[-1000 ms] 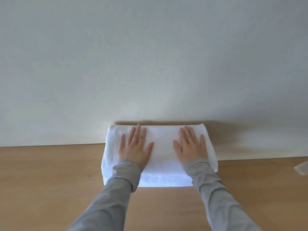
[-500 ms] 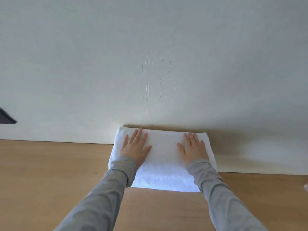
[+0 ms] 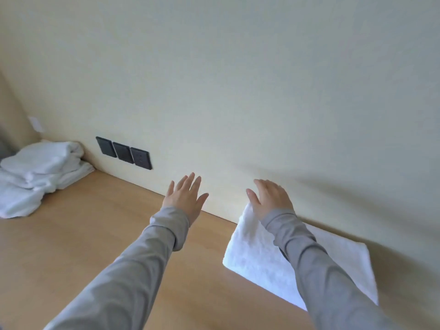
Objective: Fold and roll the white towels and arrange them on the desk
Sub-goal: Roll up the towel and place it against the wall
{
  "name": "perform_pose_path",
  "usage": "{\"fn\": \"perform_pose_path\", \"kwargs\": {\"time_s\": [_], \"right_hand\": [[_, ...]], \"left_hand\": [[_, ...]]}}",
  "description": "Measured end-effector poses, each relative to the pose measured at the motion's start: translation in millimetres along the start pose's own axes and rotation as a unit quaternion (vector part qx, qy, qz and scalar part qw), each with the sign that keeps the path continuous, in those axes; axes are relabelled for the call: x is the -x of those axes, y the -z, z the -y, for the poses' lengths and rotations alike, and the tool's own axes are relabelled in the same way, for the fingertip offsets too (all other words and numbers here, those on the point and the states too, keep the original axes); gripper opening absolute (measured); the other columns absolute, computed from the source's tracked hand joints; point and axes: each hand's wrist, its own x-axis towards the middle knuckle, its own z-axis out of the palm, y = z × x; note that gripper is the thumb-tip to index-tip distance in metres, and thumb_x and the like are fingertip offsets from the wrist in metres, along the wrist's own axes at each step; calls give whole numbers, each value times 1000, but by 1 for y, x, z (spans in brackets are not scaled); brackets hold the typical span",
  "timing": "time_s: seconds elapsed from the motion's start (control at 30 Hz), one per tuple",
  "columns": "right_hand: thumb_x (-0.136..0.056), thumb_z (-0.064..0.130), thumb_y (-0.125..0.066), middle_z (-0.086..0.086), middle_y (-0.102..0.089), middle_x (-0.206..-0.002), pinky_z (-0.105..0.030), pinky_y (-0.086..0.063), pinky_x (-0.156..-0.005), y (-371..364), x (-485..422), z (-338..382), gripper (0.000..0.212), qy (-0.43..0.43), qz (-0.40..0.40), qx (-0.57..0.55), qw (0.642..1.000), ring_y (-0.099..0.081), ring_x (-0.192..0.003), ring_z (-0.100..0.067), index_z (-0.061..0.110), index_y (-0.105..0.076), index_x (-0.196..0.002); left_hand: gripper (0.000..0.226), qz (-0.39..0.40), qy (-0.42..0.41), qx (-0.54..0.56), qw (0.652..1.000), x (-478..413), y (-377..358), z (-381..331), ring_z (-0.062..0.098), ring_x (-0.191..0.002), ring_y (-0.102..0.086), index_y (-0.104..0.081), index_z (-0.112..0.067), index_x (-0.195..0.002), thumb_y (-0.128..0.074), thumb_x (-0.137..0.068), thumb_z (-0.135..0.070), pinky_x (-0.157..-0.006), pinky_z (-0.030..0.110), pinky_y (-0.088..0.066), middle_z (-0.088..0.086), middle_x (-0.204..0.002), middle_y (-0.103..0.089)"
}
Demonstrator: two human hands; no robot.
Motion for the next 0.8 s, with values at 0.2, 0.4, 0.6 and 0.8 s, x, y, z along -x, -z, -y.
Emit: {"fn": "perform_pose_path", "kwargs": {"time_s": [0.2,0.4,0.6,0.8], "right_hand": [[-98,37,-33,-5,-56,-122,-36,-33,-96,13,-28,133,41,124,-34,38,991,-47,-116,-26,10,-47,-126],[-97,39,-32,-1,-53,-128,-36,-32,-99,0,-38,307,41,197,-37,48,979,-44,-122,-22,14,-45,-126],[-97,39,-34,-4,-42,-143,-38,-27,-109,-36,-25,476,48,257,-28,26,966,-35,-134,-18,12,-38,-137],[-97,40,-36,-2,-42,-144,-31,-27,-109,-71,-24,595,50,307,-21,0,951,-36,-133,-16,14,-36,-139]], "left_hand": [[58,-66,84,7,994,41,61,125,13,-146,-4,-9,-21,-150,-19,-99,-47,-119,38,-4,-5,-159,-7],[55,-133,151,18,979,109,109,283,18,-143,-15,-19,-21,-148,-28,-99,-44,-117,35,-11,-2,-157,-15],[57,-148,242,-2,959,183,133,443,15,-145,-9,-13,-22,-150,-25,-99,-45,-118,34,-9,-4,-159,-9],[56,-171,288,25,942,224,146,542,14,-145,-10,-17,-23,-150,-27,-99,-44,-117,32,-7,-4,-158,-11]]}}
